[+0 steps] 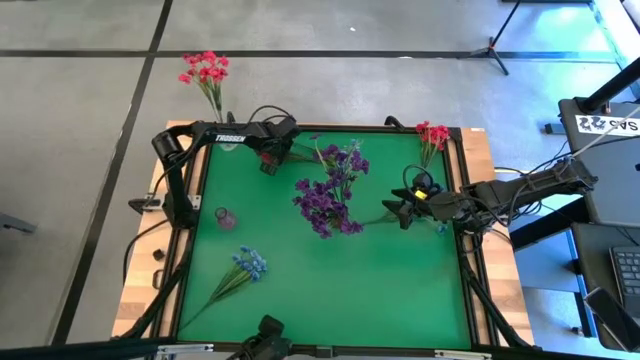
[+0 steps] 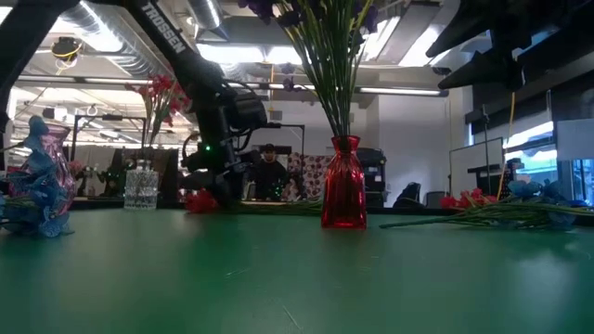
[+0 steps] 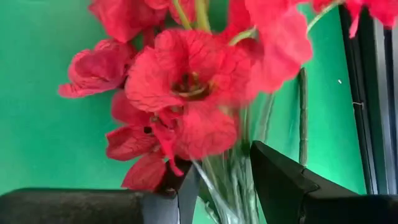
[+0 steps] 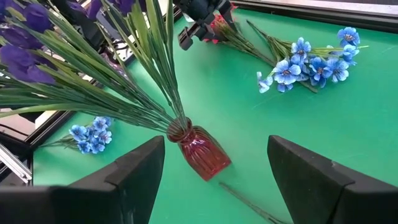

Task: Sort flowers into vase by color
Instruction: Put the left red flowers into the transparent vase

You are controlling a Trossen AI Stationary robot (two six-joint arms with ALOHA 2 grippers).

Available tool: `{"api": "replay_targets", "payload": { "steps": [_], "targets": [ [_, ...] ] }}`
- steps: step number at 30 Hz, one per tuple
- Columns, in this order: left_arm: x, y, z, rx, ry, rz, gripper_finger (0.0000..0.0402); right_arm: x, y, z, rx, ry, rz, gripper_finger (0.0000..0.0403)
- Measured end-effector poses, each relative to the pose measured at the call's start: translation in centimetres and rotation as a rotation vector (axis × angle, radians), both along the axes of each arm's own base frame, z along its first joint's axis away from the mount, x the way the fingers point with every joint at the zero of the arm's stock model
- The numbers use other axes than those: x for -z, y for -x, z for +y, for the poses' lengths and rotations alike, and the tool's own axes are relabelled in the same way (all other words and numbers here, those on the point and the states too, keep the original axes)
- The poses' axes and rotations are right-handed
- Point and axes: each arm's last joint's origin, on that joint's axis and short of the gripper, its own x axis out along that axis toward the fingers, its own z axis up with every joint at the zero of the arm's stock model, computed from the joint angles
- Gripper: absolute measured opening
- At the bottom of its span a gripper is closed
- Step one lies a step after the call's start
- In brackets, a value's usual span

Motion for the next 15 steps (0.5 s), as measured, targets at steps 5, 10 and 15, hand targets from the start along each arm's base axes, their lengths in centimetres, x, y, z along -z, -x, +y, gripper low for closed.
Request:
{"api": "replay_targets", "payload": {
  "steps": [5,10,15],
  "targets": [
    [0.05,0.11,0.17,0.022,-0.005,0.013,0.0132,0.0,0.0,-0.01,-0.008,0.019,0.007,0.0285],
    [0.12,0.18,0.17,0.042,0.004,0.022,0.0087,-0.01,0.01,-0.05,0.005,0.028,0.006,0.0285],
    [0.03,0.23,0.15,0.064,0.027,0.005,0.0014,-0.01,0.01,-0.05,-0.004,0.044,0.011,0.0285]
  ]
}}
